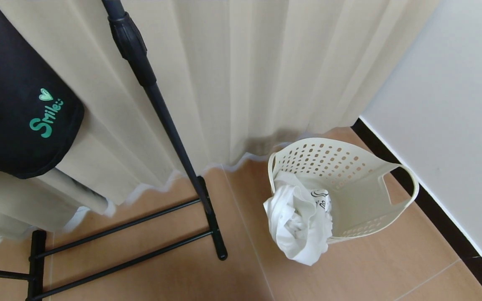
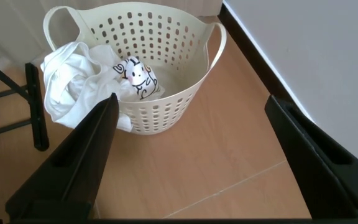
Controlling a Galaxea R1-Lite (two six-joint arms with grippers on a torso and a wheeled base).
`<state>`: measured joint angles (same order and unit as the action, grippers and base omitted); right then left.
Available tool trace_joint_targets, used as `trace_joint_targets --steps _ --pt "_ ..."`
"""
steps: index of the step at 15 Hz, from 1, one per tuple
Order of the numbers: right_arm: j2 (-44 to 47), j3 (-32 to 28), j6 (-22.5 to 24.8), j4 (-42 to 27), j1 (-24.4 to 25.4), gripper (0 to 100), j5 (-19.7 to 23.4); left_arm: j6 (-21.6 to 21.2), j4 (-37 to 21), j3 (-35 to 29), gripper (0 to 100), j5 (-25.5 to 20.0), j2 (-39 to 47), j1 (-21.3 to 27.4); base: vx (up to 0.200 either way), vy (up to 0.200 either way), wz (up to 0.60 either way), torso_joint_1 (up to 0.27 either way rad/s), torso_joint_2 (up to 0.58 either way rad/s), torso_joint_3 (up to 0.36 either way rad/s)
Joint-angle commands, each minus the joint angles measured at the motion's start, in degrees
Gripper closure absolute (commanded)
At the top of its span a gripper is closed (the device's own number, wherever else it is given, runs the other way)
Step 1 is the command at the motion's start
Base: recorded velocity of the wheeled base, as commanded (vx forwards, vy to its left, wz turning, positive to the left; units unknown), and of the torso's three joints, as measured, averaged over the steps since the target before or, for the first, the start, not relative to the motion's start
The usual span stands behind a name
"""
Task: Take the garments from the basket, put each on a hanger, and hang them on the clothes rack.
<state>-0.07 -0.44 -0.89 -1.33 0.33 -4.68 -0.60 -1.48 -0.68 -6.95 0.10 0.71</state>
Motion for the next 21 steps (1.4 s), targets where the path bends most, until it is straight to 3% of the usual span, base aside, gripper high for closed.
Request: trace_joint_targets --steps 1,3,4,5,6,9,13,14,16,21 --pt "0.07 -0.18 0.1 -0.17 0.02 0 -0.06 -0.02 -0.02 -0.02 0 0.01 -0.01 0.0 0.0 0.0 0.0 0.002 0.0 -0.159" --pt "0.34 -0.35 1.68 -0.87 0.02 0 0.29 -0.02 -0.02 -0.02 0 0.01 -0.01 0.0 0.0 0.0 0.0 0.0 0.0 -0.071" --pt "8.51 -0.53 3.88 -1.4 0.46 0 2.31 0.07 -0.02 -0.02 0 0.01 -0.01 0.0 0.0 0.0 0.0 0.0 0.0 0.0" --pt "10.27 -0.44 4.41 -1.13 0.46 0 3.01 0.07 0.07 -0.02 0 0.01 -0.01 0.0 0.0 0.0 0.0 0.0 0.0 0.0" --pt "18.18 -0.97 5.72 -0.43 1.16 0 7.32 0.07 0.07 -0.02 0 0.01 -0.01 0.0 0.0 0.0 0.0 0.0 0.0 0.0" --pt "33.65 -3.16 7.48 6.34 5.12 0 11.62 0.07 -0.02 -0.02 0 0.01 -0.01 0.0 0.0 0.0 0.0 0.0 0.0 0.0" --pt "56.32 -8.17 8.71 18.99 15.14 0 10.83 0.07 -0.02 -0.02 0 0.01 -0.01 0.0 0.0 0.0 0.0 0.0 0.0 0.0" --pt "59.22 -9.14 9.77 19.96 16.55 0 10.66 0.07 -0.02 -0.02 0 0.01 -0.01 0.0 0.0 0.0 0.0 0.0 0.0 0.0" --pt "68.45 -14.77 16.53 20.93 19.18 0 8.64 0.07 -0.02 -0.02 0 0.01 -0.01 0.0 0.0 0.0 0.0 0.0 0.0 0.0" --pt "84.89 -29.27 21.02 20.93 24.37 0 5.38 -0.02 -0.02 -0.02 0 0.01 -0.01 0.0 0.0 0.0 0.0 0.0 0.0 0.0"
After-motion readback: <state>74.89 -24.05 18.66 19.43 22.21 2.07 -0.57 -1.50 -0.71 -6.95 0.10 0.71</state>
